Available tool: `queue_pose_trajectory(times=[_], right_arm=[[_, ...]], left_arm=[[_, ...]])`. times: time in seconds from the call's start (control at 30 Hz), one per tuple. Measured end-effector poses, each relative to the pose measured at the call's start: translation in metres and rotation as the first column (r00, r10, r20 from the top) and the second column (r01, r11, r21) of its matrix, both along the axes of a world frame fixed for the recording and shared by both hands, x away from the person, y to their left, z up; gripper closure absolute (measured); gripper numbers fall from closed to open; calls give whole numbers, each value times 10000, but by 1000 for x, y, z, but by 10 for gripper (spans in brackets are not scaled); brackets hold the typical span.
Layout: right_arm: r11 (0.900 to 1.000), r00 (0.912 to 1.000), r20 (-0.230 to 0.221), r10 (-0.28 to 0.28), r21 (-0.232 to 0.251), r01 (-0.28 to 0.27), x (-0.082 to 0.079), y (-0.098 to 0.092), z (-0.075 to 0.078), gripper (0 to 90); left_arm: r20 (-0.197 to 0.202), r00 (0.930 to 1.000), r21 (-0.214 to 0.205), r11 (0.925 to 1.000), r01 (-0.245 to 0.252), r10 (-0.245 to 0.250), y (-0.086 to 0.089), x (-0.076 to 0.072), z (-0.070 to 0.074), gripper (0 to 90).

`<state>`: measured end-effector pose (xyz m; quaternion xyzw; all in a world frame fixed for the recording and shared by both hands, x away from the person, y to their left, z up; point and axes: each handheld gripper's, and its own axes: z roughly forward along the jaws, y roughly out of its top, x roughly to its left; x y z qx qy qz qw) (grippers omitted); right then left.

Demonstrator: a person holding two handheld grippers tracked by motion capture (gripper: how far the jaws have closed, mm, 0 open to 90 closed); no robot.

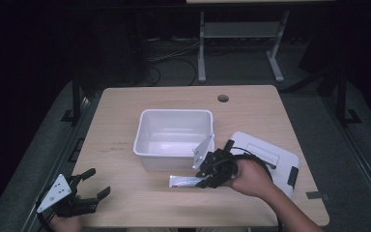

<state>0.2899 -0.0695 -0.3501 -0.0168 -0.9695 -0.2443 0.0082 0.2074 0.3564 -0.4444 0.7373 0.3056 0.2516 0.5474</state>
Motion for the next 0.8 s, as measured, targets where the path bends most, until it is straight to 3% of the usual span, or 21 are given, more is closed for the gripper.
queue_pose_trajectory(times=[0.8], right_arm=[[9987,9999,117,55,510,-61,9,0,39,683]], left_arm=[[-39,10000,29,10000,26,-26,-1,1,-1,157]])
